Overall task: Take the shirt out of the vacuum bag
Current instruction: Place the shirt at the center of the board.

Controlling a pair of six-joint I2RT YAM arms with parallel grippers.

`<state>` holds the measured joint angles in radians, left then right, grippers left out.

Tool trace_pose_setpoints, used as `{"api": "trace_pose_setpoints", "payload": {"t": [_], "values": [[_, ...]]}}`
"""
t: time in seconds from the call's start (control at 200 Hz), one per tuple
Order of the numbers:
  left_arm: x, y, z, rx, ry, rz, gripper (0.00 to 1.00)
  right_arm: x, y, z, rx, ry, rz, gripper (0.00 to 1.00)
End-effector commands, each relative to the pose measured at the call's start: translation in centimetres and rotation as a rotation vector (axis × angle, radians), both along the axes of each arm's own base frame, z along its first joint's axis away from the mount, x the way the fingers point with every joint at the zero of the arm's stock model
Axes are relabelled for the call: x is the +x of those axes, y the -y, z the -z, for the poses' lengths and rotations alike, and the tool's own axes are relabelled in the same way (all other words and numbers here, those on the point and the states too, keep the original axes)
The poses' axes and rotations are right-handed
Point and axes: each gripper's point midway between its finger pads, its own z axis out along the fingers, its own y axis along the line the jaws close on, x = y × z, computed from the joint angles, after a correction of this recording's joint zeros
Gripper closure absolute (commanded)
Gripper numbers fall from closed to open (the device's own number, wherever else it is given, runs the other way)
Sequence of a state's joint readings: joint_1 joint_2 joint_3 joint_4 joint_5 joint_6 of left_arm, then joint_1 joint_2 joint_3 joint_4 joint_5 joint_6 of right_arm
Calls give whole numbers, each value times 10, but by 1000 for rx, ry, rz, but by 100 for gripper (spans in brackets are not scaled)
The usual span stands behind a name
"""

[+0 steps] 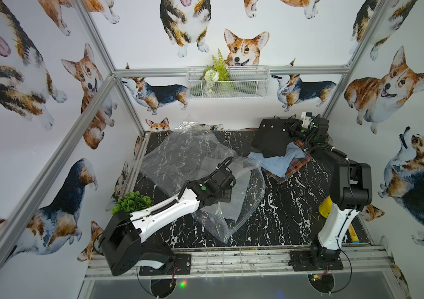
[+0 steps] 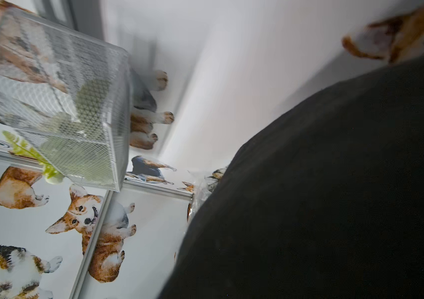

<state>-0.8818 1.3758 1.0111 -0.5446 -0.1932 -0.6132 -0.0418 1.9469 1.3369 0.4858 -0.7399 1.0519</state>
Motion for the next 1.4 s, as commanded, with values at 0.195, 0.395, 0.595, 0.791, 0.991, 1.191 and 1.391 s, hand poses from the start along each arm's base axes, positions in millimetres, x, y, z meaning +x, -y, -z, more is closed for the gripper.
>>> {"api": "trace_pose_setpoints", "payload": {"t": [0.195, 0.395, 0.595, 0.791, 0.991, 1.191, 1.391], "values": [[-2, -2, -2, -5, -4, 0, 100, -38, 30, 78, -27, -28, 128, 100], [-6, 1, -4, -22, -20, 20, 100, -57, 55, 122, -144, -144, 178, 100], [-10, 0, -1, -18, -30, 26, 100, -54, 76, 115, -164, -153, 238, 100], [-10, -2, 0, -13, -30, 28, 100, -46, 84, 125, -231, -209, 232, 77], [-12, -1, 4, -13, -40, 34, 100, -42, 91, 138, -265, -241, 241, 67], [-13, -5, 2, -7, -35, 32, 100, -44, 91, 116, -258, -180, 254, 42], [-14, -4, 1, -19, -33, 35, 100, -58, 95, 75, -241, -134, 314, 27]]}}
